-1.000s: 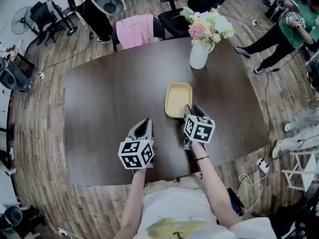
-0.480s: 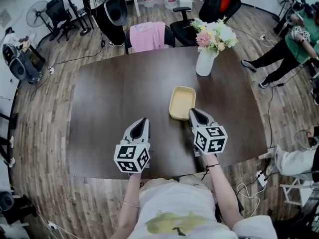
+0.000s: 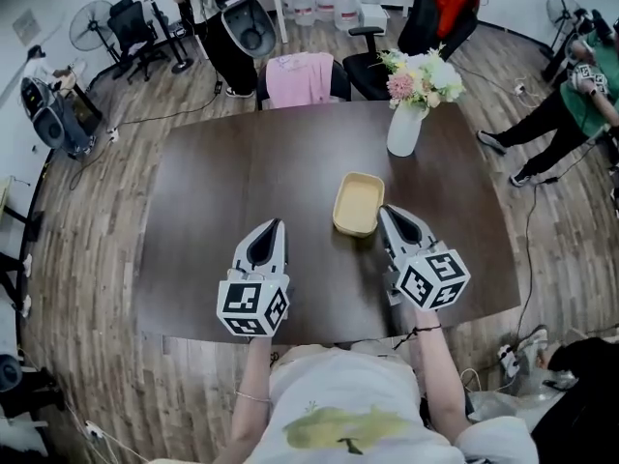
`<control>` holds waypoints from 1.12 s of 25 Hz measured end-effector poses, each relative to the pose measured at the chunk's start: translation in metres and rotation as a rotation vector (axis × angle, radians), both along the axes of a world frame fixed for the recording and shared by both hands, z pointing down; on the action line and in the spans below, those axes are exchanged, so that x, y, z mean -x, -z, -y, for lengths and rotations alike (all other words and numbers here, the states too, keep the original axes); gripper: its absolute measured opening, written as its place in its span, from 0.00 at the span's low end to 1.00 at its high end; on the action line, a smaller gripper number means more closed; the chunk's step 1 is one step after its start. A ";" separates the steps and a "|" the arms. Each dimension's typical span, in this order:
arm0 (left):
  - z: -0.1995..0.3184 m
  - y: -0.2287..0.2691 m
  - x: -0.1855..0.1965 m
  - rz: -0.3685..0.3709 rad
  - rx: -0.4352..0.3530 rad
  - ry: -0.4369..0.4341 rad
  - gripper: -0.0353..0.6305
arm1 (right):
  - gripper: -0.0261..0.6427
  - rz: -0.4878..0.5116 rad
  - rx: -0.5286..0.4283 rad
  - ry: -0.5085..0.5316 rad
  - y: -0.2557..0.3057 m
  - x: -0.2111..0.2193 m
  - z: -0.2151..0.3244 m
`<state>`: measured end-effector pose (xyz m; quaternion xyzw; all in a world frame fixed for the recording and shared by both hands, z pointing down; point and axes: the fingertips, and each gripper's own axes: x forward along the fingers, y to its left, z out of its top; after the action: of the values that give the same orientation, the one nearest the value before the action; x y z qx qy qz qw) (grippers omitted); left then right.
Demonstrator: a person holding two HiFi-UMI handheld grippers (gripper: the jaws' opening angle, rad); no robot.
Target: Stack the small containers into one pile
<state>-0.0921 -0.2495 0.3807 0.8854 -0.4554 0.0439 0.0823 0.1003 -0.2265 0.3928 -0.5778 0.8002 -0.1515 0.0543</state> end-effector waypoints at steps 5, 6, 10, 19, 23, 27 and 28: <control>0.000 0.018 0.008 -0.009 -0.047 0.037 0.09 | 0.07 -0.002 -0.062 -0.021 0.025 -0.011 -0.004; -0.001 0.020 0.010 -0.010 -0.054 0.044 0.09 | 0.07 -0.004 -0.069 -0.025 0.028 -0.013 -0.005; -0.001 0.027 0.017 -0.008 -0.070 0.065 0.09 | 0.07 -0.017 -0.087 -0.042 0.035 -0.018 -0.008; -0.002 0.029 0.019 0.005 -0.068 0.077 0.09 | 0.07 -0.059 -0.093 -0.049 0.039 -0.017 -0.009; 0.001 0.028 0.020 0.010 -0.062 0.084 0.09 | 0.07 -0.075 -0.096 -0.055 0.039 -0.018 -0.007; 0.001 0.026 0.024 0.013 -0.059 0.093 0.09 | 0.07 -0.101 -0.102 -0.067 0.039 -0.019 -0.009; 0.001 0.027 0.025 0.013 -0.059 0.095 0.09 | 0.07 -0.105 -0.104 -0.071 0.039 -0.019 -0.009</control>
<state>-0.1171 -0.2505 0.3540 0.8645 -0.4986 0.0323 0.0549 0.1192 -0.2171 0.3536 -0.6095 0.7876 -0.0772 0.0473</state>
